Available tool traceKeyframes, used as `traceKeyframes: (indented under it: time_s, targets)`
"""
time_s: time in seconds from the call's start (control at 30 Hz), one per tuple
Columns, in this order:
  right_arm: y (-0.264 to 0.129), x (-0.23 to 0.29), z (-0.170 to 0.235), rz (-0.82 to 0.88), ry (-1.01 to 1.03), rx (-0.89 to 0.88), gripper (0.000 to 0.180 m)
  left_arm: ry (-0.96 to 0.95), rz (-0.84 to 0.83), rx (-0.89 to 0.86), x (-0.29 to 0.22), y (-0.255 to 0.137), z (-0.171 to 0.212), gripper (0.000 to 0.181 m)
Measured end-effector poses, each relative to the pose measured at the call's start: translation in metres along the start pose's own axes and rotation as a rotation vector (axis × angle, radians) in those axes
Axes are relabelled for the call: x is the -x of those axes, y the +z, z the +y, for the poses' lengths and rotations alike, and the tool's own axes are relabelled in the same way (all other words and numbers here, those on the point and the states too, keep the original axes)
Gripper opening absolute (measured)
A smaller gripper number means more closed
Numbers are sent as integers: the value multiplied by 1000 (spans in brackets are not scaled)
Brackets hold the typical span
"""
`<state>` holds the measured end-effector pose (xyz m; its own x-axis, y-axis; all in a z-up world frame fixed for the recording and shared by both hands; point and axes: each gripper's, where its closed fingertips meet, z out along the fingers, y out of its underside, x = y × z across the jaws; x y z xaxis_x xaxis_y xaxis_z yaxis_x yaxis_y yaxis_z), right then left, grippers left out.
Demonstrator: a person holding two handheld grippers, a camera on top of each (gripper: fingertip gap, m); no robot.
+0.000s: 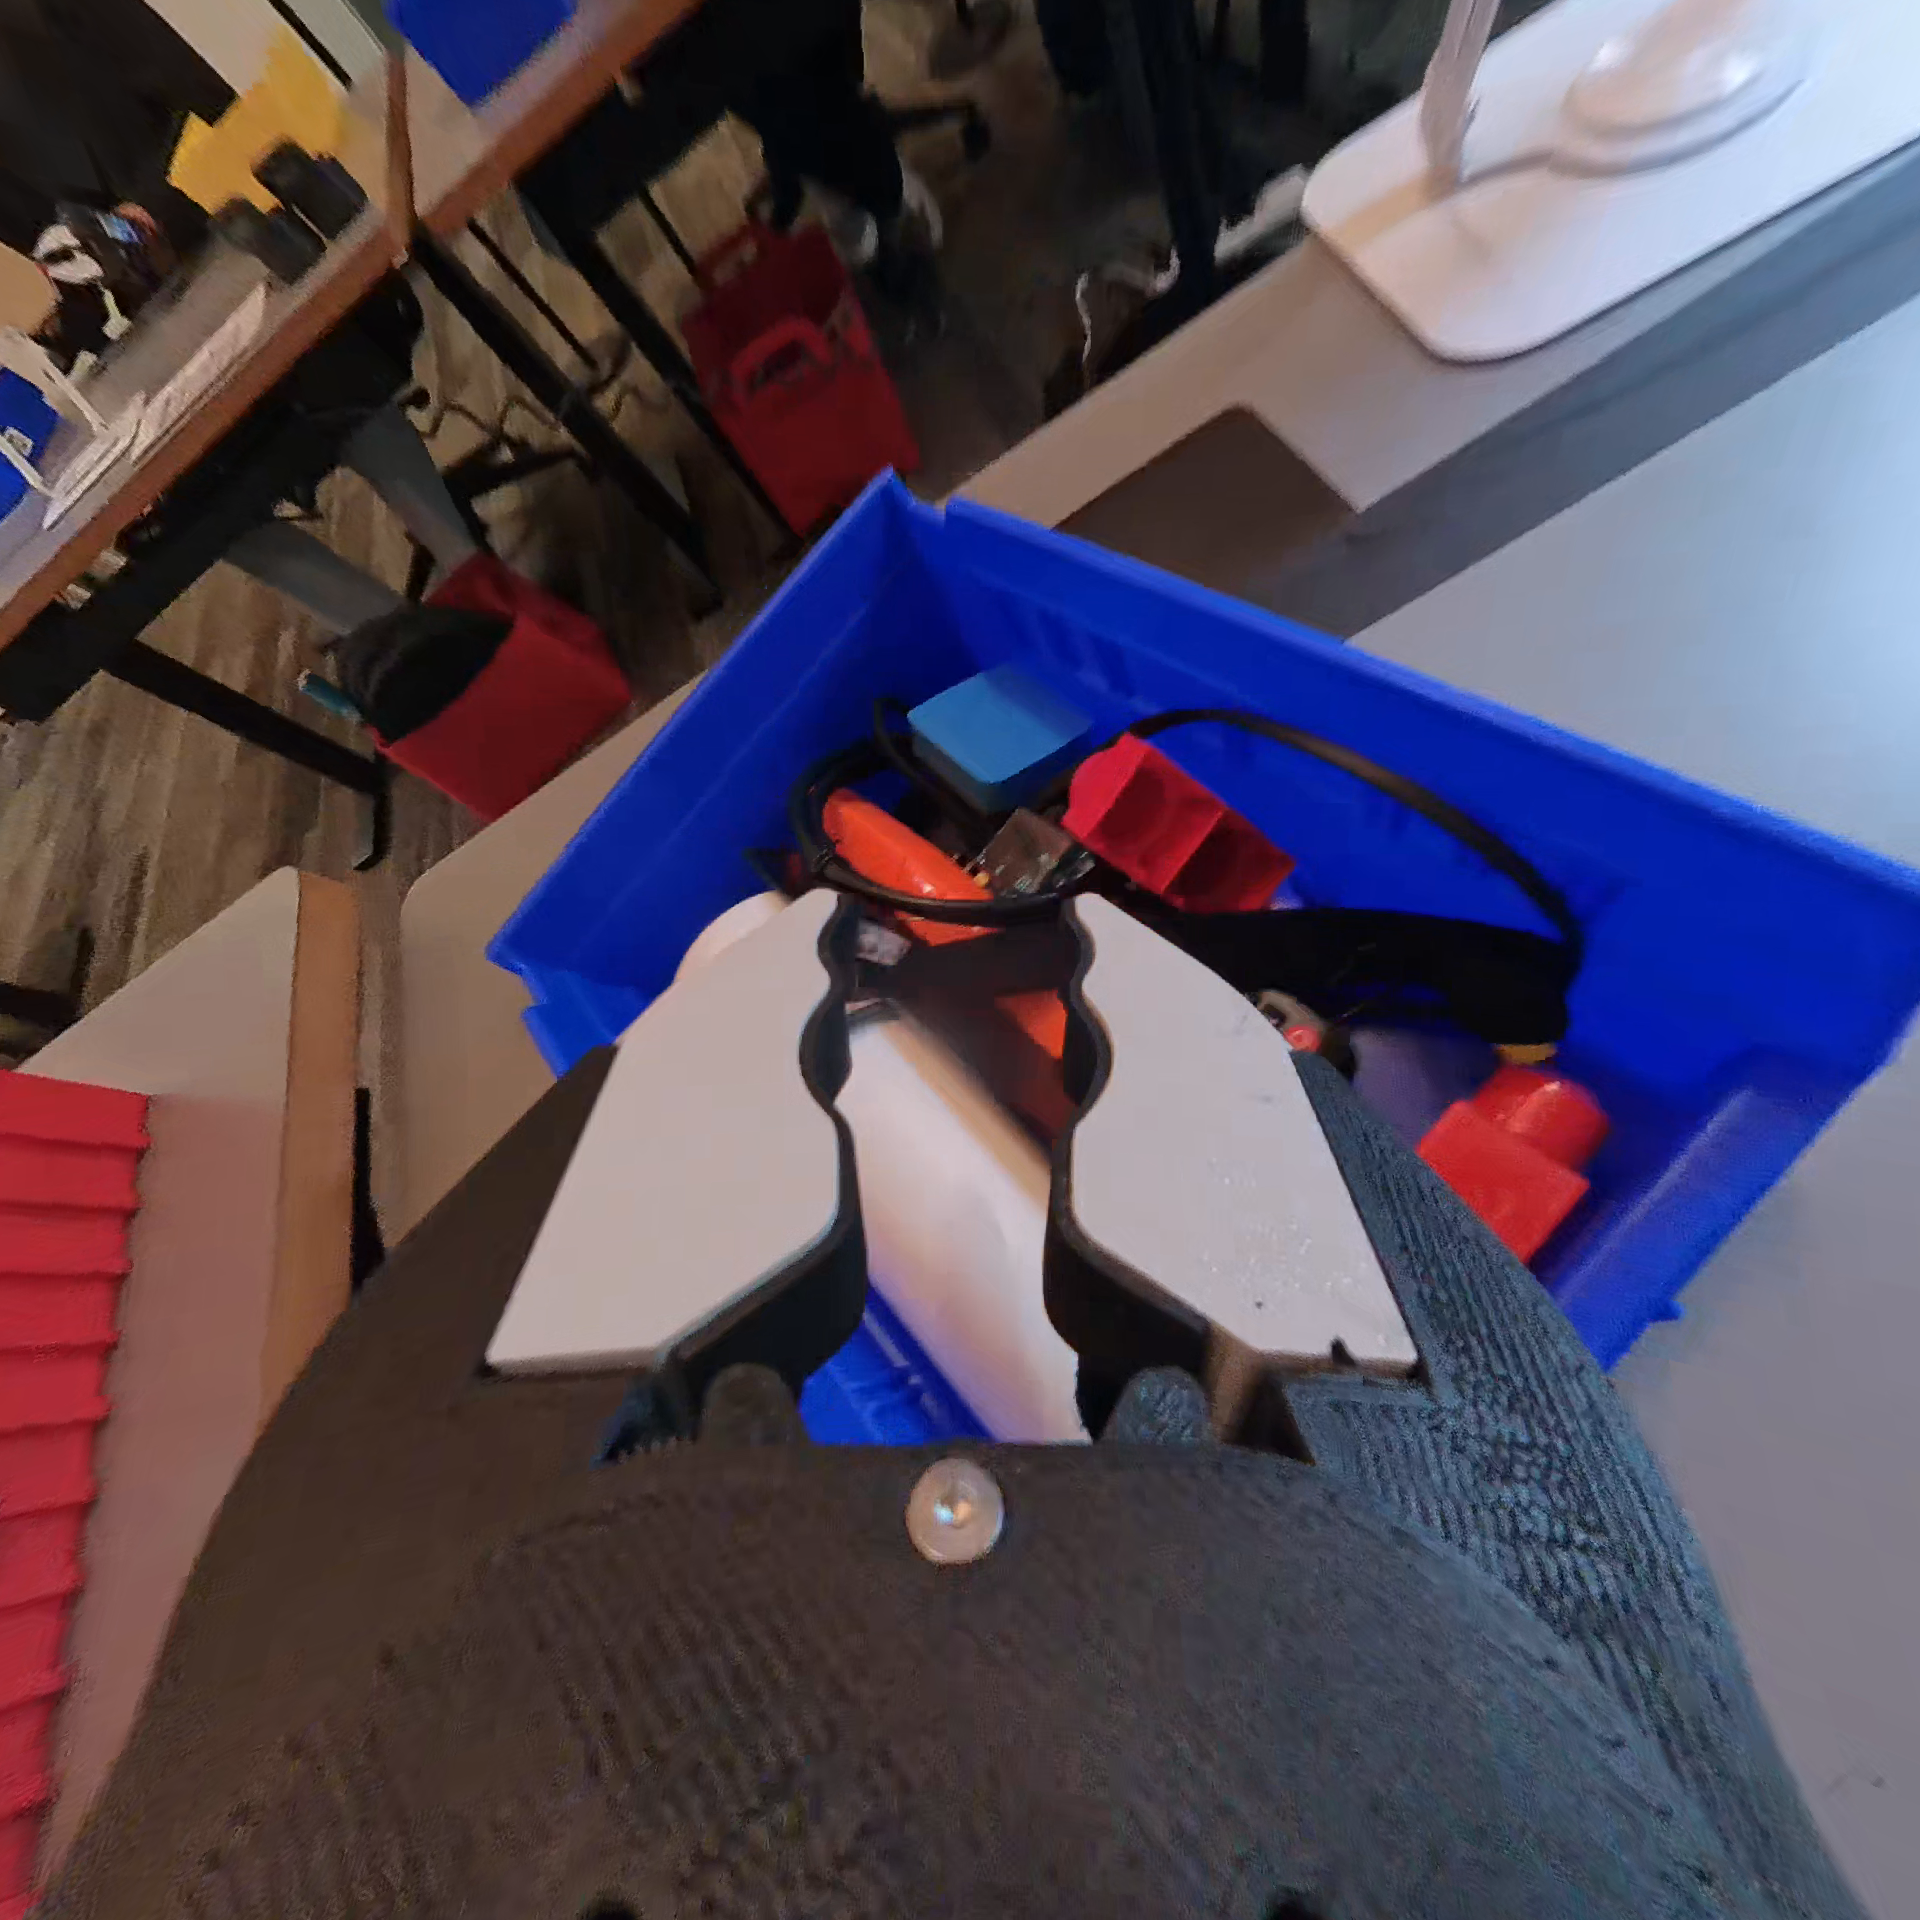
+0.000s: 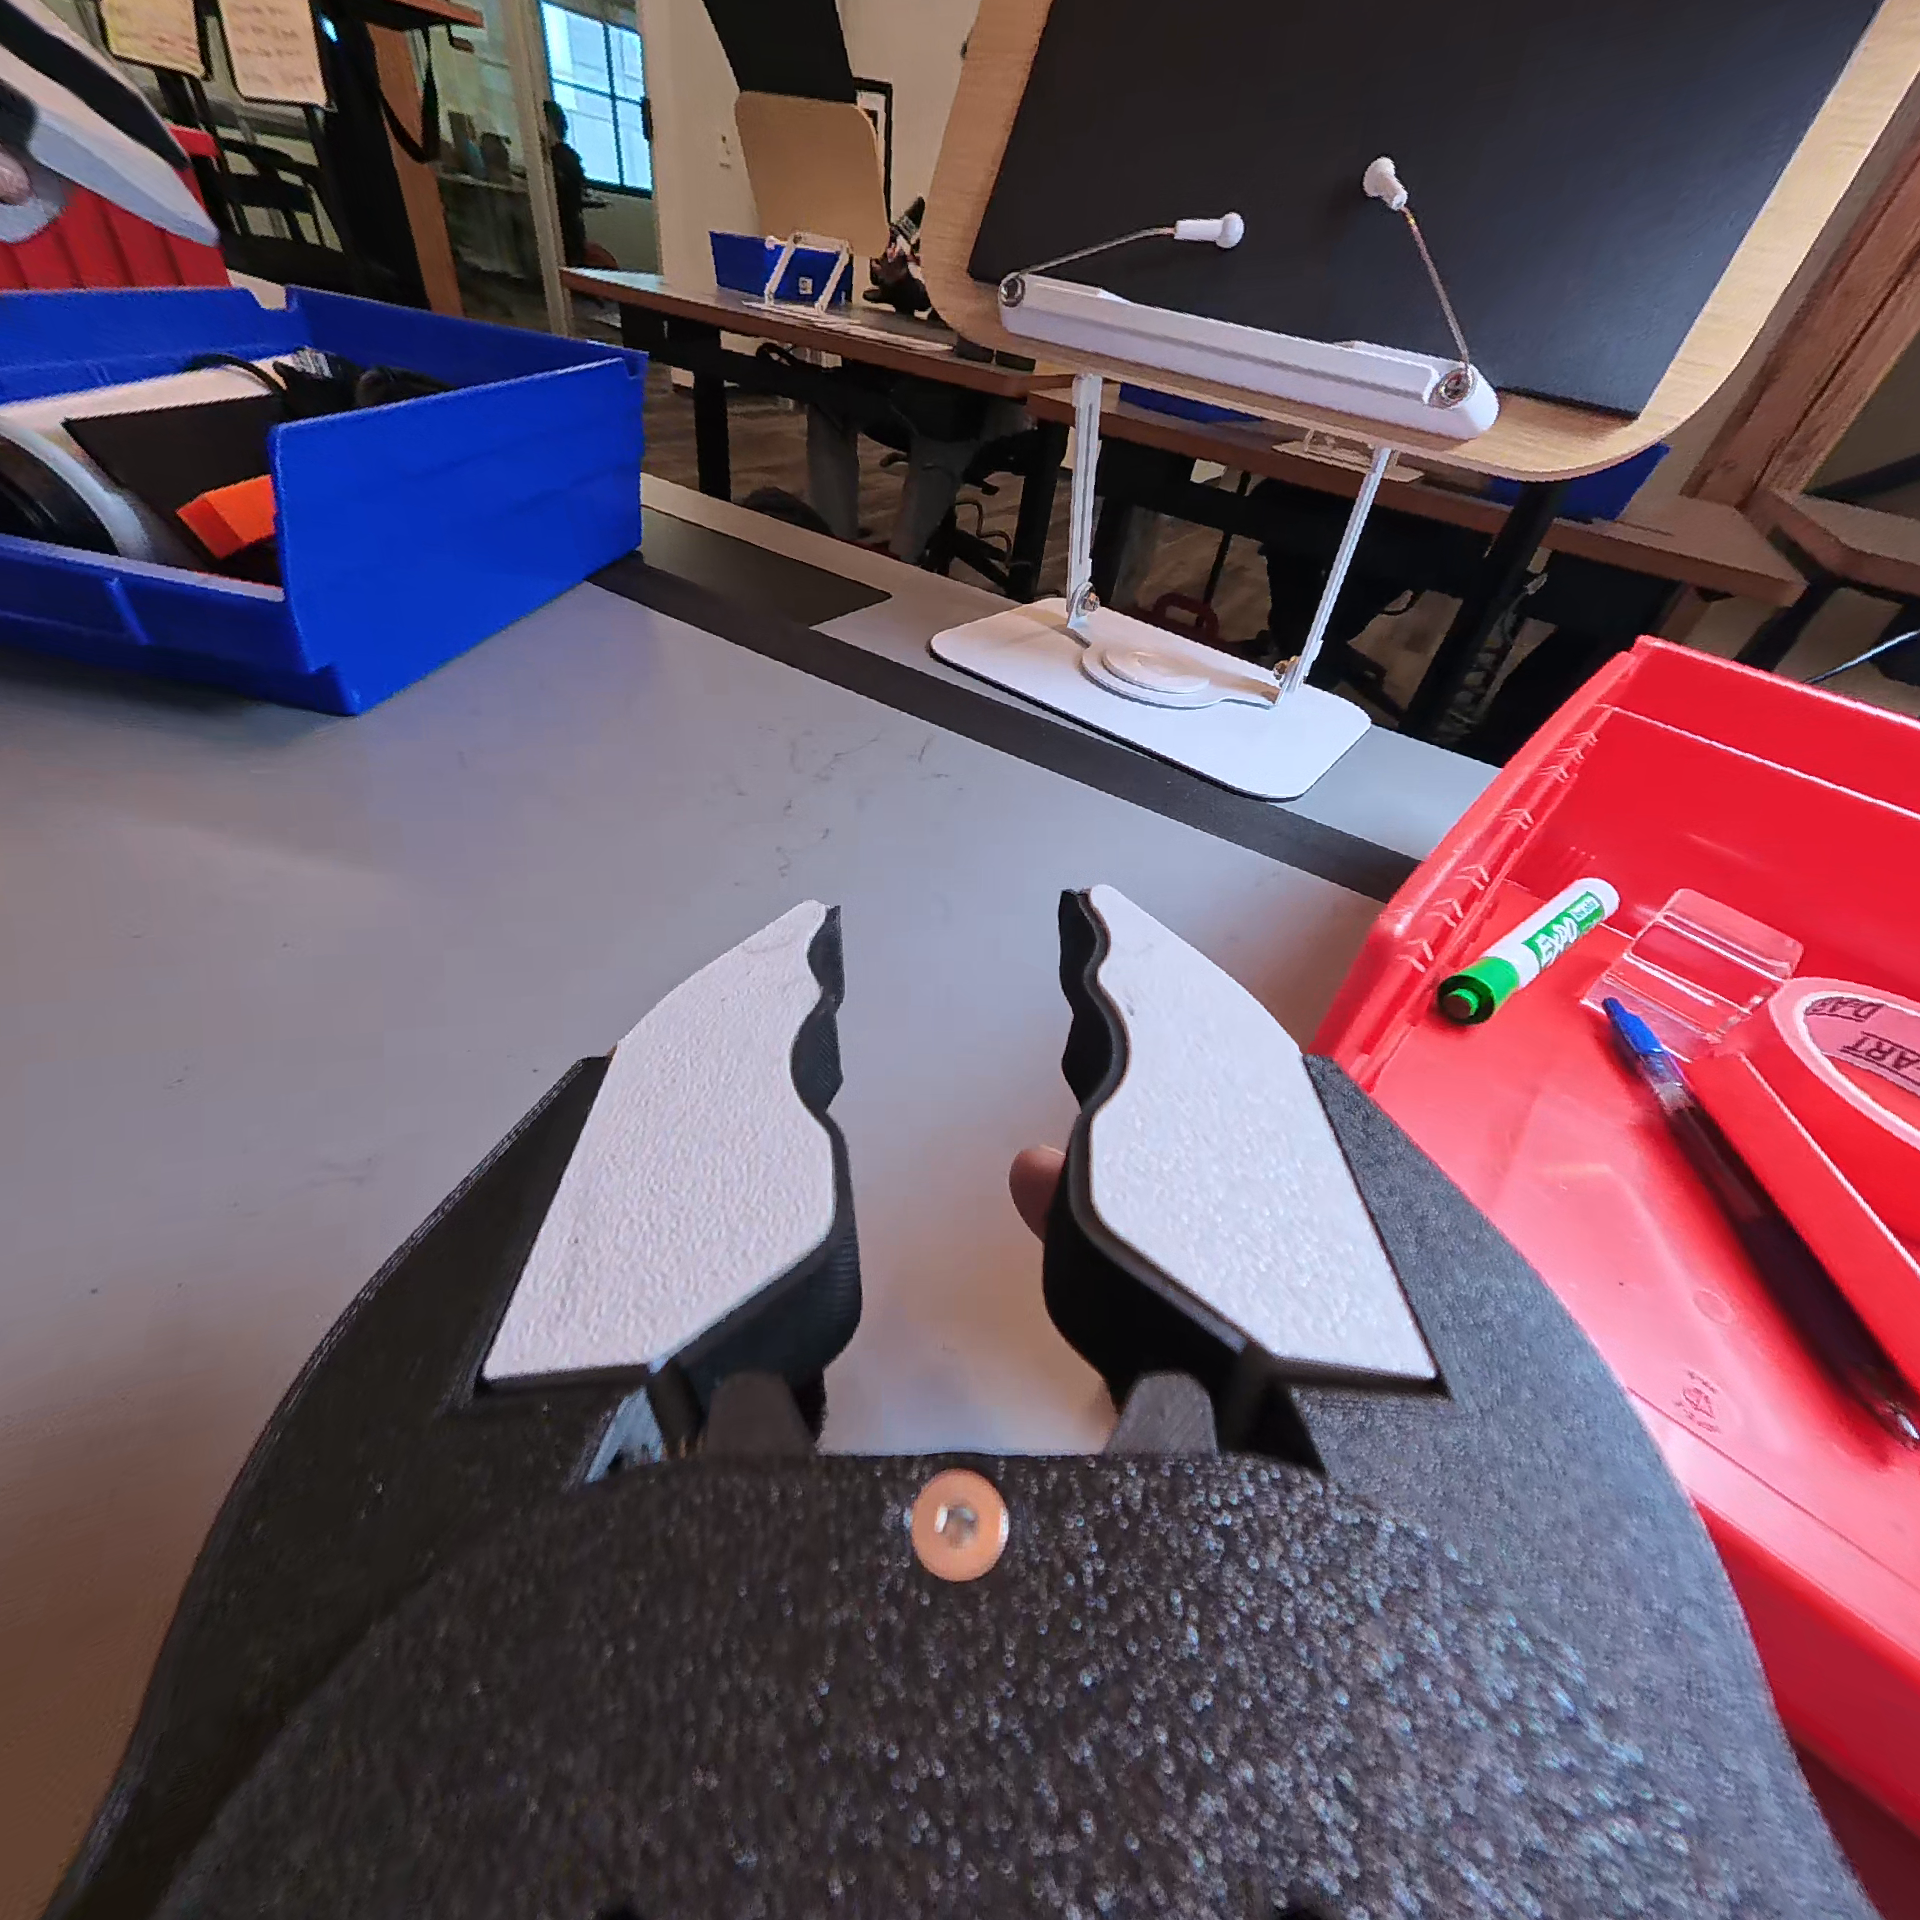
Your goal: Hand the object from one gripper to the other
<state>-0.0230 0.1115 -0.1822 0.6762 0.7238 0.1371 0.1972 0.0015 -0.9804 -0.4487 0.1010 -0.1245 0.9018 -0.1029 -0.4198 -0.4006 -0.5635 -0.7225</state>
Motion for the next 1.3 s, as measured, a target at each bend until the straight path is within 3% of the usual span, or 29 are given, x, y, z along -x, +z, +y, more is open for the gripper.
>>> traceKeyframes:
  time_s: [0.3, 0.57, 0.67, 0.77, 0.93, 1.1, 1.3]
  targets:
    - [1, -1, 1, -14, 11, 3, 37, 139, 156, 218, -22, 40, 10, 38]
    - [1, 2, 1, -42, 9, 4, 35, 253, 168, 307, -43, 85, 15, 36]
    - [1, 3, 0, -51, 8, 2, 34, 322, 112, 295, -41, 94, 14, 6]
    - [1, 3, 0, -55, 10, 2, 33, 380, 79, 273, -37, 91, 10, 2]
    - [1, 3, 0, -50, 1, -2, 31, 386, -31, 148, -10, 62, -11, 2]
    - [0, 8, -3, -67, 3, -22, 32, 254, -159, -118, 17, 2, -56, 2]
    - [-13, 23, -45, -153, 70, -184, 33, -42, 33, -599, -46, -89, -108, 2]
